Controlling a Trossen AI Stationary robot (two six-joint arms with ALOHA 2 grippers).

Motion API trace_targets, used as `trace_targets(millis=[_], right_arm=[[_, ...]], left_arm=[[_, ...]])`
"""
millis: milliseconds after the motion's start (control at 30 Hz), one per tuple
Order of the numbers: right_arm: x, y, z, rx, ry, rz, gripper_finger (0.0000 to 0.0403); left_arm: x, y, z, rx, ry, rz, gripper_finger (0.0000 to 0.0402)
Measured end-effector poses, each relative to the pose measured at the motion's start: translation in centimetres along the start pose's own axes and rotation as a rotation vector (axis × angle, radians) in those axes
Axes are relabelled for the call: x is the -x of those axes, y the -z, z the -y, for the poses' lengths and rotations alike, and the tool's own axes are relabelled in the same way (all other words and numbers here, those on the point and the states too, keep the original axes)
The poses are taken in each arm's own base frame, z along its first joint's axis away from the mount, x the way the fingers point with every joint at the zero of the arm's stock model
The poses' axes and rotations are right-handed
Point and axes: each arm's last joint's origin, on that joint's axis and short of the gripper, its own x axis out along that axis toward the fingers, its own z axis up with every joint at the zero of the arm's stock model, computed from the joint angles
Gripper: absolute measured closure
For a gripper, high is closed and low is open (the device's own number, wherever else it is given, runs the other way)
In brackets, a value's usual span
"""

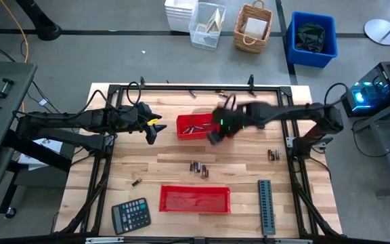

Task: Sort batteries
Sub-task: Put the black battery into the bottom red bin

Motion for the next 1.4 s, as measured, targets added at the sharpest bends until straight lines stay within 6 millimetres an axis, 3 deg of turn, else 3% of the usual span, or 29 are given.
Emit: trace_targets(millis=[133, 233, 333, 400, 500, 600, 700, 833, 967, 1100, 1400], right_arm=[[-1.7, 5.0, -2.8, -0.05, 0.033, -0.165, 0.0204], [-3.1, 8.1, -2.7, -0.033, 0.226, -0.265, 0.021], [-2.0, 9.8, -0.9, -0.043, 0.501, -0.258, 0.0215], [-0.9, 10.7, 0.7, -0.044, 0.595, -0.274, 0.0215], [1.0, 12.0, 3.9, -0.134, 0.542, -0.3, 0.0216], [1.3, 13.2, 7.8, -0.304, 0.485, -0.287, 0.0216], [1.0, 13.6, 11.5, -0.448, 0.471, -0.255, 0.0216], [-0.9, 13.6, 13.6, -0.528, 0.429, -0.212, 0.0216], [-2.9, 13.8, 15.5, -0.56, 0.535, -0.2, 0.0216], [-3.8, 13.0, 15.8, -0.582, 0.527, -0.119, 0.0216], [-5.4, 13.4, 17.4, -0.643, 0.564, -0.179, 0.0216]], left_arm=[[0.0, 0.0, 0.0, 0.0, 0.0, 0.0, 0.0161], [0.0, 0.0, 0.0, 0.015, 0.0, 0.0, 0.0161], [0.0, 0.0, 0.0, 0.025, 0.015, -0.007, 0.0161], [0.0, 0.0, 0.1, 0.022, 0.035, -0.016, 0.0161], [0.0, 0.1, 0.2, 0.017, 0.059, -0.027, 0.0161], [0.0, 0.1, 0.2, 0.016, 0.062, -0.029, 0.0161], [0.0, 0.1, 0.2, 0.016, 0.062, -0.029, 0.0161], [0.0, 0.1, 0.2, 0.016, 0.055, -0.025, 0.0161], [0.0, 0.1, 0.2, 0.016, 0.054, -0.024, 0.0161], [0.0, 0.0, 0.1, 0.017, 0.039, -0.017, 0.0161], [0.0, 0.0, 0.1, 0.037, 0.028, -0.013, 0.0161]])
